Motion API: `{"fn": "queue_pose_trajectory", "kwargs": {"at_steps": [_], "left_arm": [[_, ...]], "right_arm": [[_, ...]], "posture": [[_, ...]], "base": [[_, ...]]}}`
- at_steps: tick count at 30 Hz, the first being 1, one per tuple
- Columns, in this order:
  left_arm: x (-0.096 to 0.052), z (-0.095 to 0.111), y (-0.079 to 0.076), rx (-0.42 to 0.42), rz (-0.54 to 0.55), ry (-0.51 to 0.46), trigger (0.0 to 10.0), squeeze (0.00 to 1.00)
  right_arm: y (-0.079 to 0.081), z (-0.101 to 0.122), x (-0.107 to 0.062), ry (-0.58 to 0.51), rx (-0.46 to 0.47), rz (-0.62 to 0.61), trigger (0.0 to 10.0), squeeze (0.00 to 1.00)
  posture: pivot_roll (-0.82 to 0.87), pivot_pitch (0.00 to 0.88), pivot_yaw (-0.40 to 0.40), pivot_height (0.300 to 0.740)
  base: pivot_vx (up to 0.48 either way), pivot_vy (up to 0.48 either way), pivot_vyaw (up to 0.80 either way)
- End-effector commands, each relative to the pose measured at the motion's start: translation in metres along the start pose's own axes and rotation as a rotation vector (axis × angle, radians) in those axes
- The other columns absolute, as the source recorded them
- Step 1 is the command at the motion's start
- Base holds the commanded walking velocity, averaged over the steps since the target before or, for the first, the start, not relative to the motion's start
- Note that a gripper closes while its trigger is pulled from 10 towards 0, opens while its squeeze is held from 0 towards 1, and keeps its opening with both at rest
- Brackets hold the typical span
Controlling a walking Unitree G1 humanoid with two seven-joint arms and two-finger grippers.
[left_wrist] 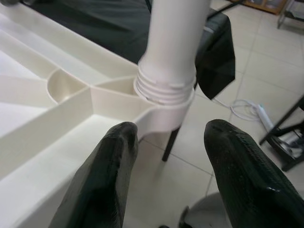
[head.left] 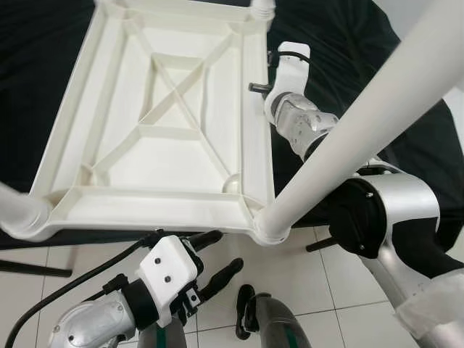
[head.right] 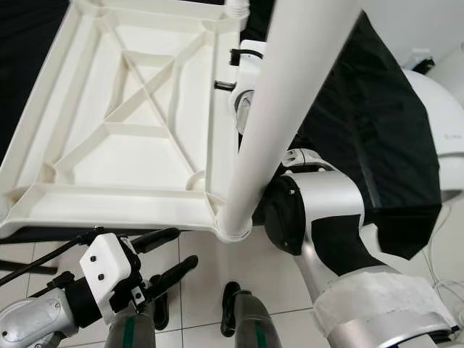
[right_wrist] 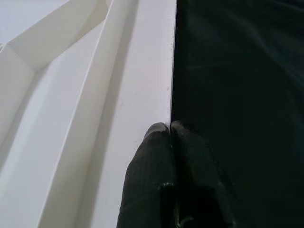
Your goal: Building children table
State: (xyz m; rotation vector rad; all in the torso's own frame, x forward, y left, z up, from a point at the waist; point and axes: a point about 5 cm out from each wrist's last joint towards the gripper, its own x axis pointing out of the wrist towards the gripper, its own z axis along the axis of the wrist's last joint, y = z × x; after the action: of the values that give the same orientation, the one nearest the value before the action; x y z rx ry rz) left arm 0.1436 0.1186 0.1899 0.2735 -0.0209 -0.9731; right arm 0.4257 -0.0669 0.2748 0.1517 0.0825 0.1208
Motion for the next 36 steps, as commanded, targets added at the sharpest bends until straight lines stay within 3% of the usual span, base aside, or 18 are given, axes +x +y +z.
{"fn": "queue_pose_trajectory", "kwargs": {"at_steps": [1,4,5,7,8,9,10,14,24,34,36], "left_arm": [[-0.004,0.000,-0.004,-0.017,-0.064,0.008,10.0,0.00],[-0.005,0.001,-0.003,-0.014,-0.066,0.009,10.0,0.00],[-0.005,0.001,-0.002,-0.016,-0.062,0.006,10.0,0.00],[-0.005,0.001,-0.002,-0.018,-0.060,0.004,10.0,0.00],[-0.005,0.002,-0.002,-0.013,-0.057,0.002,10.0,0.00],[-0.005,0.002,-0.002,-0.013,-0.057,0.002,10.0,0.00],[-0.005,0.002,-0.002,-0.009,-0.056,0.001,10.0,0.00],[-0.005,0.003,0.001,0.000,-0.036,-0.007,10.0,0.00],[-0.006,0.005,0.004,0.003,0.003,-0.020,10.0,0.00],[-0.004,0.004,0.010,0.016,0.024,-0.029,10.0,0.00],[-0.003,0.004,0.010,0.016,0.026,-0.030,10.0,0.00]], "right_arm": [[-0.008,-0.003,0.000,0.018,-0.066,0.013,0.0,0.00],[-0.010,-0.003,0.001,0.009,-0.099,0.027,0.0,0.00],[-0.009,-0.001,0.000,0.000,-0.115,0.044,4.6,0.00],[-0.008,0.000,0.000,-0.005,-0.124,0.055,4.6,0.00],[-0.007,0.003,0.000,-0.026,-0.132,0.064,10.0,0.00],[-0.007,0.003,0.000,-0.026,-0.132,0.064,10.0,0.00],[-0.007,0.005,0.000,-0.040,-0.136,0.069,10.0,1.00],[-0.007,0.008,0.000,-0.056,-0.024,0.077,10.0,1.00],[-0.004,0.029,-0.002,-0.194,0.034,0.143,10.0,1.00],[-0.009,0.042,-0.005,-0.297,0.002,0.151,10.0,1.00],[-0.009,0.042,-0.005,-0.303,-0.007,0.148,10.0,0.95]], "posture": [[0.11,0.333,-0.094,0.740],[0.11,0.336,-0.093,0.740],[0.11,0.337,-0.092,0.740],[0.11,0.337,-0.092,0.740],[0.11,0.338,-0.094,0.740],[0.11,0.338,-0.094,0.740],[0.11,0.338,-0.094,0.740],[0.11,0.335,-0.095,0.740],[0.11,0.322,-0.095,0.740],[0.10,0.308,-0.092,0.740],[0.10,0.308,-0.092,0.740]], "base": [[0.000,0.000,0.00],[0.000,0.000,0.00],[0.000,0.000,0.00],[0.000,0.000,0.00],[0.000,0.000,0.00],[0.000,0.000,0.00],[0.000,0.000,0.00],[0.000,0.000,0.00],[0.000,0.000,0.00],[0.000,0.000,0.00],[0.000,0.000,0.00]]}}
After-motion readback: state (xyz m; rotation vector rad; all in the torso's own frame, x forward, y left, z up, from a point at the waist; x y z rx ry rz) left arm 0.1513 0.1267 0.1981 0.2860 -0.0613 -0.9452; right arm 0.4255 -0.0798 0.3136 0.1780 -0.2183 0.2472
